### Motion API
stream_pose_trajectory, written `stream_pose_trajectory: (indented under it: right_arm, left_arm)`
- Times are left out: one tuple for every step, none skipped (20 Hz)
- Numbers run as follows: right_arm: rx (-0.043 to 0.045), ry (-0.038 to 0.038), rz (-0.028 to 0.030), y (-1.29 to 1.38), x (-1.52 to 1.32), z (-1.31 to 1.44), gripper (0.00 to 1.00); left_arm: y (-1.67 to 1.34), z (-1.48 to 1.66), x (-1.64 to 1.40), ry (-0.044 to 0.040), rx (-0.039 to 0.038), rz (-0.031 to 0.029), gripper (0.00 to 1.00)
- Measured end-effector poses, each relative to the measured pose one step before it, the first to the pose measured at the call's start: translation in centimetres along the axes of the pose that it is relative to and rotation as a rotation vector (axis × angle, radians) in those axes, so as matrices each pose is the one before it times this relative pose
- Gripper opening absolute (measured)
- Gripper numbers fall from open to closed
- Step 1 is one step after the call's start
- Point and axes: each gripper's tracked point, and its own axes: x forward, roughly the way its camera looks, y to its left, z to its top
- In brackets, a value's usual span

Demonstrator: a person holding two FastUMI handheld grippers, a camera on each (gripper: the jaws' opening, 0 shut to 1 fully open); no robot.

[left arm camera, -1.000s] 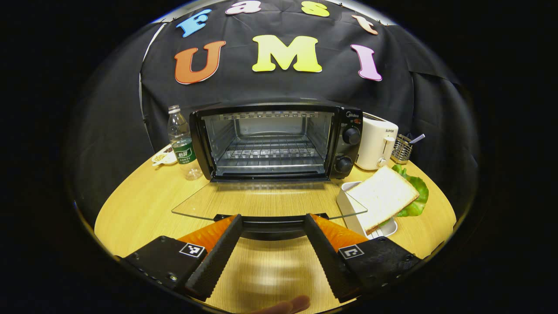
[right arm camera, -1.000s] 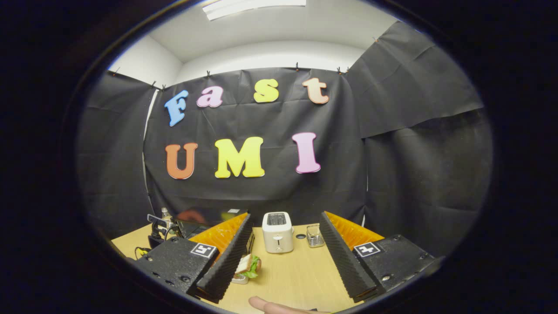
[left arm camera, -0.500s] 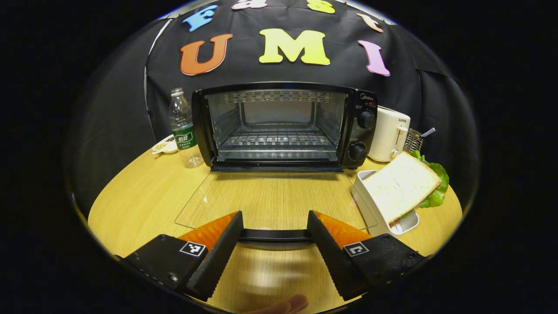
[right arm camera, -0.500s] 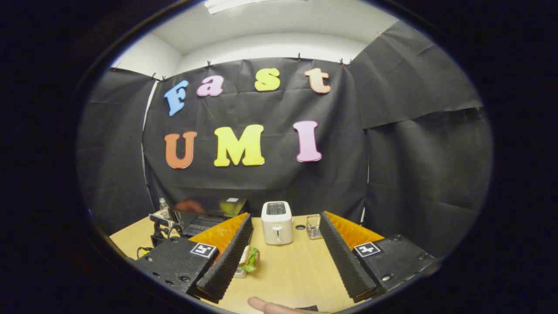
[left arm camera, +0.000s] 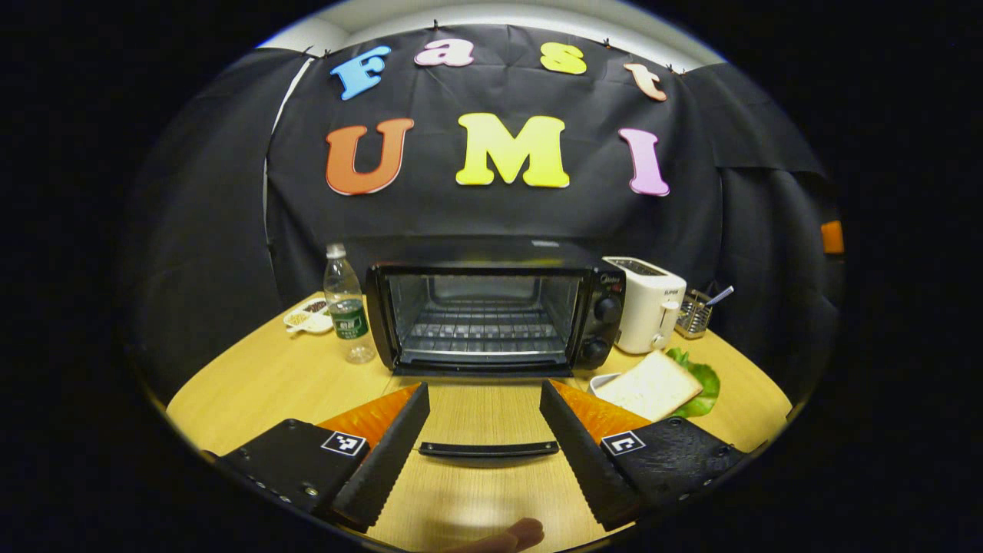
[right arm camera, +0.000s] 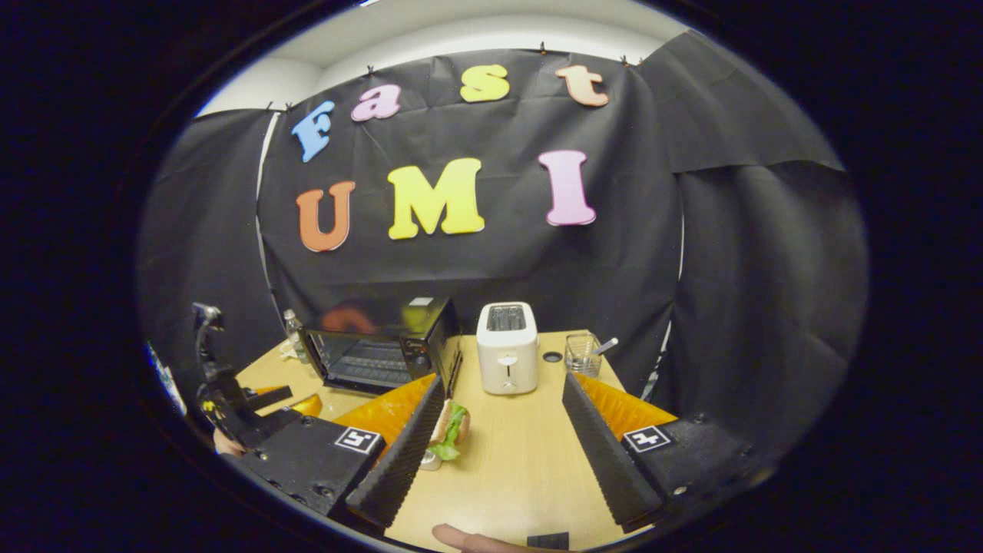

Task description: Open the electric oven with the left hand, put the food in, and close the electric oven.

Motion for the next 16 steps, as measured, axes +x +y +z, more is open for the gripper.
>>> stream_pose_trajectory:
  right_arm:
    - [0.00037,0.02829,0.01785,0.225,0.963,-0.398,1.00]
    - [0.00508,0.02376,0.02061,0.320,1.021,-0.470,1.00]
    - [0.00901,0.03125,0.01799,0.181,1.042,-0.467,1.00]
    - [0.01180,0.03495,0.01942,0.103,1.151,-0.717,1.00]
    - [0.01298,0.03866,0.02600,0.340,1.141,-0.585,1.00]
    - [0.00994,0.04324,0.03065,0.440,1.211,-0.692,1.00]
    - [0.00890,0.04710,0.02825,0.252,1.312,-0.714,1.00]
    - [0.01120,0.04972,0.02931,0.099,1.113,-0.694,1.00]
    - [0.02529,0.04763,0.03057,0.076,1.060,-0.563,0.91]
    - [0.03690,0.03752,0.05257,0.471,1.150,-0.425,1.00]
    - [0.03379,0.06245,0.05420,0.516,1.150,-0.734,0.99]
    - [0.02853,0.05343,0.03729,-0.049,1.123,-0.732,0.99]
    - [0.02046,0.05663,0.03289,-0.192,1.326,-0.656,0.99]
    - [0.01042,0.06339,0.02122,-0.514,1.183,-0.804,0.98]
    - [0.02464,0.04499,0.01569,-0.590,1.030,-0.552,0.97]
    - [0.02575,0.03928,0.02303,-0.346,0.939,-0.315,0.97]
  left_arm:
    - [0.229,1.479,-0.886,-0.03282,0.00289,0.00474,0.95]
    - [0.102,1.487,-0.763,-0.03343,0.00643,0.00141,0.95]
    - [0.201,1.499,-0.854,-0.03648,0.01102,0.00220,0.95]
    - [0.424,1.463,-0.759,-0.03996,0.01644,0.01242,0.95]
    - [0.748,1.574,-0.787,-0.04560,0.02016,0.02053,0.95]
    - [0.859,1.426,-0.637,-0.03412,0.01565,0.02773,0.95]
    - [0.807,0.970,-0.456,-0.02294,0.00413,0.02425,0.95]
    - [0.458,0.781,-0.528,-0.01030,-0.00486,0.01064,0.95]
    - [-0.049,0.492,-0.545,-0.00667,-0.00738,-0.00207,0.95]
    - [-0.144,0.395,-0.479,-0.00267,-0.00201,-0.01313,0.95]
    - [0.207,0.226,-0.553,-0.00122,-0.00333,-0.00257,0.95]
    - [0.244,0.121,-0.341,0.00184,-0.00188,-0.00067,0.95]
    - [0.252,0.060,-0.310,0.00732,-0.00038,0.00128,0.95]
    - [0.160,0.102,-0.316,0.00294,0.00409,0.00145,0.95]
    - [0.371,0.254,-0.349,-0.00246,0.00778,0.00767,0.95]
    - [0.421,0.282,-0.156,-0.00659,0.01237,0.01455,0.95]
